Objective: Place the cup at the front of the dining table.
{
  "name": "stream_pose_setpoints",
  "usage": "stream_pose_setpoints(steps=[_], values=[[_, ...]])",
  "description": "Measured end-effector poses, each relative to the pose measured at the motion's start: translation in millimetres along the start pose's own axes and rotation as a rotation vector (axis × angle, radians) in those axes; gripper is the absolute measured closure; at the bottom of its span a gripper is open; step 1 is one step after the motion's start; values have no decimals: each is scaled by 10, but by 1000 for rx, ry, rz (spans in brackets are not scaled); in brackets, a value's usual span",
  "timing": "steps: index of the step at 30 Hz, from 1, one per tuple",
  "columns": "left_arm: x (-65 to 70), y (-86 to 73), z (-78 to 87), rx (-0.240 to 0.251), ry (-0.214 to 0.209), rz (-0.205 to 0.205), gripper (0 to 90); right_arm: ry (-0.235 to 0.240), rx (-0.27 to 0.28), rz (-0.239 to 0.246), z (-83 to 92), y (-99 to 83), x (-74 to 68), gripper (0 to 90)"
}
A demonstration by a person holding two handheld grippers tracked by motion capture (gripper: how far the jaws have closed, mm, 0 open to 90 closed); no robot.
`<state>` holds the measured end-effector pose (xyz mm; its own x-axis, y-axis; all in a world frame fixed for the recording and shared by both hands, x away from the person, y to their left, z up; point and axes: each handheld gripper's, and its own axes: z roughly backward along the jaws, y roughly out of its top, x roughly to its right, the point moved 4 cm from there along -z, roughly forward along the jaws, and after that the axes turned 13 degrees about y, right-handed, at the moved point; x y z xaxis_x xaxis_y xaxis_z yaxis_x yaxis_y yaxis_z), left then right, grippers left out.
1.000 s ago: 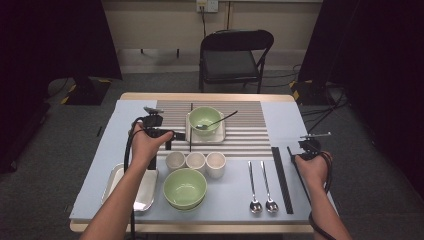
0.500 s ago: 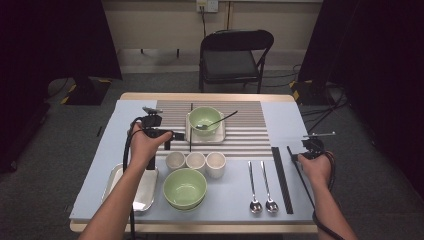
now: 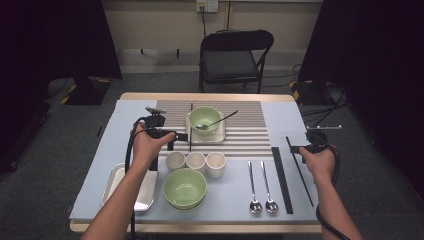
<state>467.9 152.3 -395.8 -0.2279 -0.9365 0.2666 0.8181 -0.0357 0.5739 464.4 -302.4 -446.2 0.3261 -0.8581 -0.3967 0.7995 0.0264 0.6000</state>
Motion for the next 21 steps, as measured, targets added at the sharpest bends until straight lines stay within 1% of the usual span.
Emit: stream_pose_setpoints(steps=[1, 3, 6, 8, 10, 11, 13, 15, 17, 20, 21], values=[[13, 3, 8, 3, -3, 3, 387, 5, 6, 12, 10, 22, -15, 865], [35, 9, 27, 6, -6, -3, 385, 21, 23, 9, 36, 72, -65, 866], [76, 14, 50, 16, -15, -8, 386, 26, 35, 19, 58, 130, -127, 865], [89, 9, 60, 16, -11, -17, 383, 36, 42, 24, 66, 167, -171, 865], [111, -1, 64, 12, -15, -24, 384, 54, 57, 15, 67, 199, -210, 865], [119, -4, 64, 15, -13, -28, 383, 59, 56, 14, 63, 210, -229, 865], [139, -10, 69, 10, -22, -34, 383, 65, 60, 16, 51, 236, -269, 865], [158, -12, 68, 14, -25, -40, 383, 65, 59, 28, 39, 261, -308, 865], [175, -13, 67, 13, -29, -36, 382, 62, 59, 40, 27, 286, -351, 865], [186, -16, 65, 14, -28, -44, 381, 69, 64, 50, 12, 321, -408, 865], [200, -18, 65, 14, -32, -38, 381, 71, 66, 54, 9, 333, -428, 865]])
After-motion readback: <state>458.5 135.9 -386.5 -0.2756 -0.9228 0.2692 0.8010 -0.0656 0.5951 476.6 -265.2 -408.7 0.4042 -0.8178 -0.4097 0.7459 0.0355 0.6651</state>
